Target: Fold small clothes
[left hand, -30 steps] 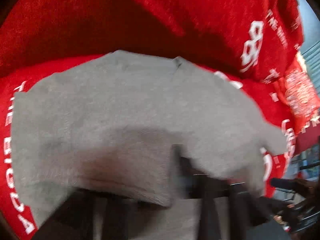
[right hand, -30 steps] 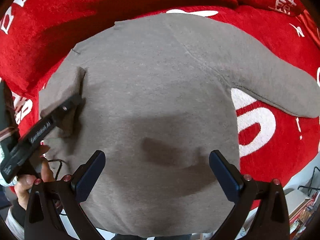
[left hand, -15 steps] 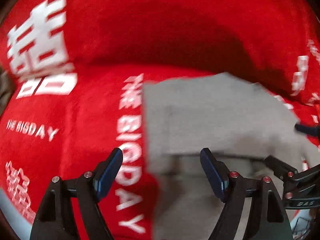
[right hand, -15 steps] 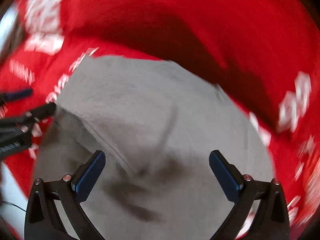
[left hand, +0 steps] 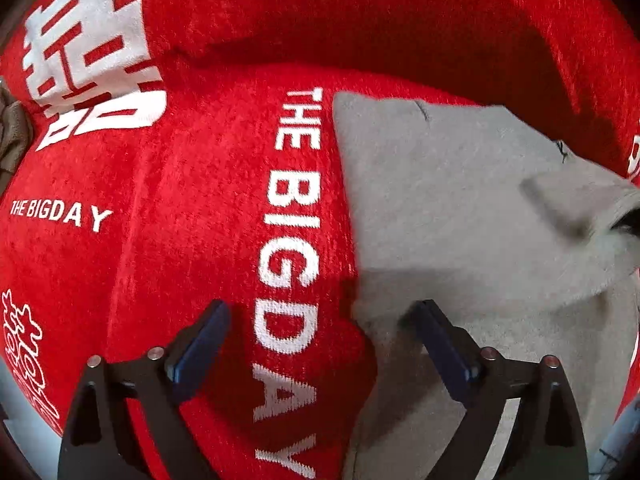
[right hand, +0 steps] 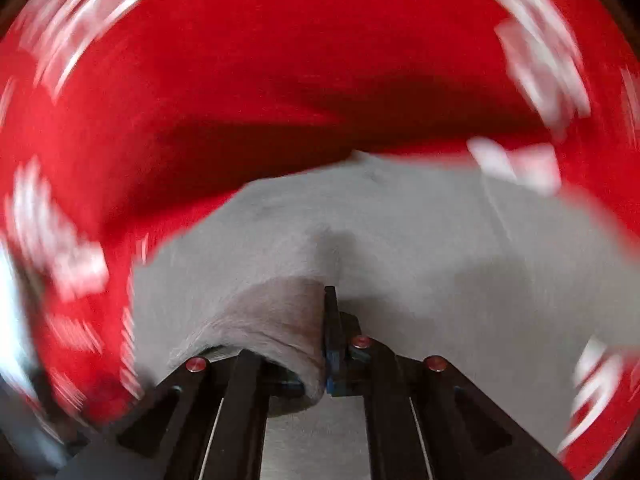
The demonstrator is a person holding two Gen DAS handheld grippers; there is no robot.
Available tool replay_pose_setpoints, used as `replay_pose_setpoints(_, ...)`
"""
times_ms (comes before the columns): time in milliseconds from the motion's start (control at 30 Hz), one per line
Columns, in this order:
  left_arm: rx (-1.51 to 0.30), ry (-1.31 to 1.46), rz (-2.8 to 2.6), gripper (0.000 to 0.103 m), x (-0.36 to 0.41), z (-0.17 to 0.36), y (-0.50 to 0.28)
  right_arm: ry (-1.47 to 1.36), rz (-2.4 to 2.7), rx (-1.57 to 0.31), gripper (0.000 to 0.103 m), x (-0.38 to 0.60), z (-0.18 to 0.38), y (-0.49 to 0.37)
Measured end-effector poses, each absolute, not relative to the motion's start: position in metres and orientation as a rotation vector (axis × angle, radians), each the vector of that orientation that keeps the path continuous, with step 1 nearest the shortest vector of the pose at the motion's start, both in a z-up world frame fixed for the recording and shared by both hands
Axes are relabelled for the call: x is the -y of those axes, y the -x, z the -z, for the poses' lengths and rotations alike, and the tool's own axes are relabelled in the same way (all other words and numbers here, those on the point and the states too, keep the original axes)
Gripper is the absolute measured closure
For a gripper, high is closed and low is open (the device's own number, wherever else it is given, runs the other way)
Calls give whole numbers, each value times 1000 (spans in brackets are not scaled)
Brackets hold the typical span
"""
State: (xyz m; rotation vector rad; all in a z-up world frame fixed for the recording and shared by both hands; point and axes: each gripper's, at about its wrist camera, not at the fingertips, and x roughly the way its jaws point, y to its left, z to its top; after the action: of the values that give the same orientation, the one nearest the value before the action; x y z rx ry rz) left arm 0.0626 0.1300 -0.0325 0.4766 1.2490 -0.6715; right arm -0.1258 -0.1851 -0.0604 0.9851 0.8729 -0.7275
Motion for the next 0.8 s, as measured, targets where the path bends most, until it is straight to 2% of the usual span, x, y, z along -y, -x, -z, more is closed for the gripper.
replay_pose_setpoints(33, -1250, -496, 669, 8, -127, 34, -62, -1117, 742, -826, 93, 196, 73, 146)
replay_pose_setpoints(67, -1241, -516, 671, 8, -126, 36, -60, -1236, 757, -784, 87, 204, 86, 166)
replay_pose_setpoints(200, -1253, -505, 673, 8, -125, 36, -60, -1402, 794, -675, 78, 215, 102, 213)
replay_pose_setpoints(333, -1270, -515, 692, 8, -124, 24, -62, -1575, 797, -552, 47, 212, 111, 241)
replay_pose_setpoints(400, -1252, -532, 713, 8, -125, 16, -61, -1554, 817, -590, 46, 212, 108, 236)
replay_pose_setpoints(500, -1222, -569, 712, 8, -126, 6, -61, -1300, 858, -762, 46, 222, 87, 210)
replay_pose_setpoints(567, -1228, -556, 691, 8, -126, 4, -68, -1237, 878, -732, 46, 233, 75, 206)
replay_pose_setpoints(633, -1254, -538, 670, 8, -128, 6, -76, -1297, 938, -661, 46, 243, 74, 219)
replay_pose_setpoints(733, -1289, -509, 677, 8, -136, -1, -80, -1573, 956, -507, 46, 252, 93, 255)
replay_pose_setpoints(800, -1310, -477, 702, 8, -139, -9, -83, -1583, 913, -522, 46, 246, 92, 253)
